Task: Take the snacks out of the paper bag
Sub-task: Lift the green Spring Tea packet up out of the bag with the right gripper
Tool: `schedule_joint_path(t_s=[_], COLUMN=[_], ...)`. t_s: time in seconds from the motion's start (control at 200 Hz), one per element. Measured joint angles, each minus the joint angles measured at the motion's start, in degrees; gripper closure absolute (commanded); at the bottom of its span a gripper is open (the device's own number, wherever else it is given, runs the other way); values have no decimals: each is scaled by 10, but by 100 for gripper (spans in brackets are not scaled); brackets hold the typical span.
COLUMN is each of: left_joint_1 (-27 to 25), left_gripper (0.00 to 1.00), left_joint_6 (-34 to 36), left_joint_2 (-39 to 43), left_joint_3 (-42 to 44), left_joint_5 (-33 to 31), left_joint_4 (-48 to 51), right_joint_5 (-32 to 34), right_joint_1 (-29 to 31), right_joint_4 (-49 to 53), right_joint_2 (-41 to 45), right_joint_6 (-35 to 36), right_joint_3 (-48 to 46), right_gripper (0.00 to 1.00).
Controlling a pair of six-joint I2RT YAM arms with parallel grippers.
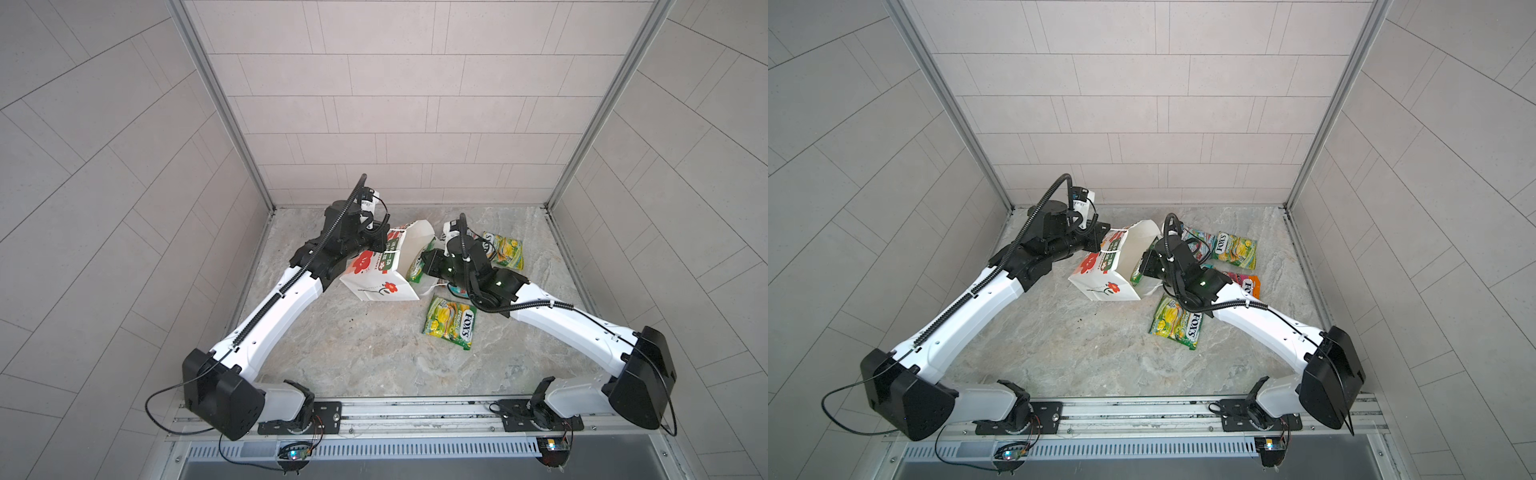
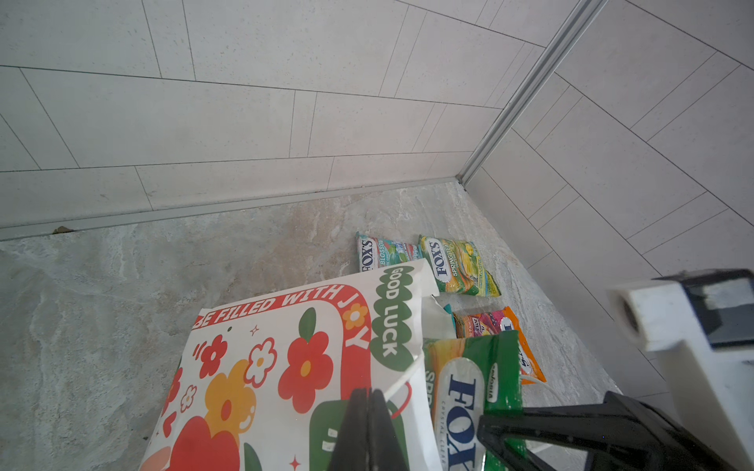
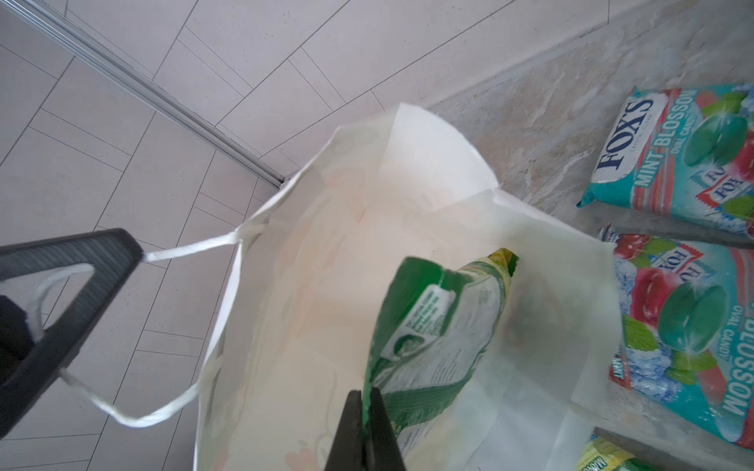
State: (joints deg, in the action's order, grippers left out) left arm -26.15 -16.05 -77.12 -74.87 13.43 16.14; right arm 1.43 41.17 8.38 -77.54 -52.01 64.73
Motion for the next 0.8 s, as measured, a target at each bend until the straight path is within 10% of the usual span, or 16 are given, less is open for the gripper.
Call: schedule_joint_path(t_s=[0.801], left_joint_1=[0], left_gripper=[100], left_joint_6=[0], left_joint_2=[0], left_joint_3=[0], left_joint_5=[0], left_joint_4=[0], right_joint_5=[-60], right_joint_1=[-81], right_joint_4=[154], right_joint_2=[151], right_joint_6=[71], right_joint_3=[132], right_gripper=[100])
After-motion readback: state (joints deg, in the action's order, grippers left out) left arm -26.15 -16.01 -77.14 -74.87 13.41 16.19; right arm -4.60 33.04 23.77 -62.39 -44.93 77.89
